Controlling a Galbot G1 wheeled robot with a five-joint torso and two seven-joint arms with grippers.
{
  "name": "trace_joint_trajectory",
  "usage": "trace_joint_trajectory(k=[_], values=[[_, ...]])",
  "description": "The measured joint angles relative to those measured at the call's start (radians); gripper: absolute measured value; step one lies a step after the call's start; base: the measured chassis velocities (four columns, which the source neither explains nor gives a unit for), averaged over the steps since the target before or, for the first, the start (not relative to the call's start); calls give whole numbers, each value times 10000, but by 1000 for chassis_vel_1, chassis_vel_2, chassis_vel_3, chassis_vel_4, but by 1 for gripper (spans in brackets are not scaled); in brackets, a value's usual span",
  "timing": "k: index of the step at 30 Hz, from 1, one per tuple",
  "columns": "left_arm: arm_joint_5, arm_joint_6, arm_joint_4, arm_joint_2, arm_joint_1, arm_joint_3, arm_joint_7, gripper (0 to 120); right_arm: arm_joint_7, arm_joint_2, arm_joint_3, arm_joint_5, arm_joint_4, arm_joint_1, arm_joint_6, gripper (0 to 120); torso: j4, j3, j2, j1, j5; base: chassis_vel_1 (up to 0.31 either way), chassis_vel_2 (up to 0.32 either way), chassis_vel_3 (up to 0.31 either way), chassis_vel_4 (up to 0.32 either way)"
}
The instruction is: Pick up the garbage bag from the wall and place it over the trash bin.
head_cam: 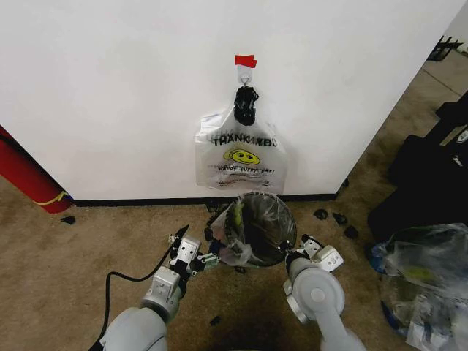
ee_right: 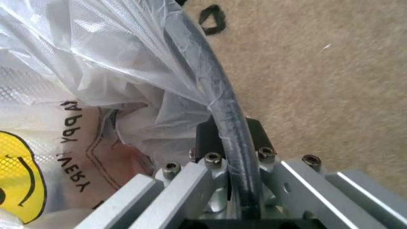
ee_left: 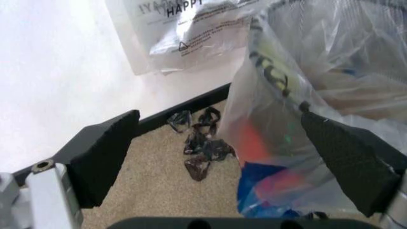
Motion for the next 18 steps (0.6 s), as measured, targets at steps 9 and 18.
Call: trace_joint_trajectory(k=[9,18], values=[[98,-1,4,-152,131,46,10,100,60,-156,84,9,-494,209,-175,0,0,0,0,0,0,0,0,0,0],[170,-76,95,-185,254,18,15,100,-274,-107,230,267,-904,467,-187,25,1,0,0,0,-1,0,0,0,0]])
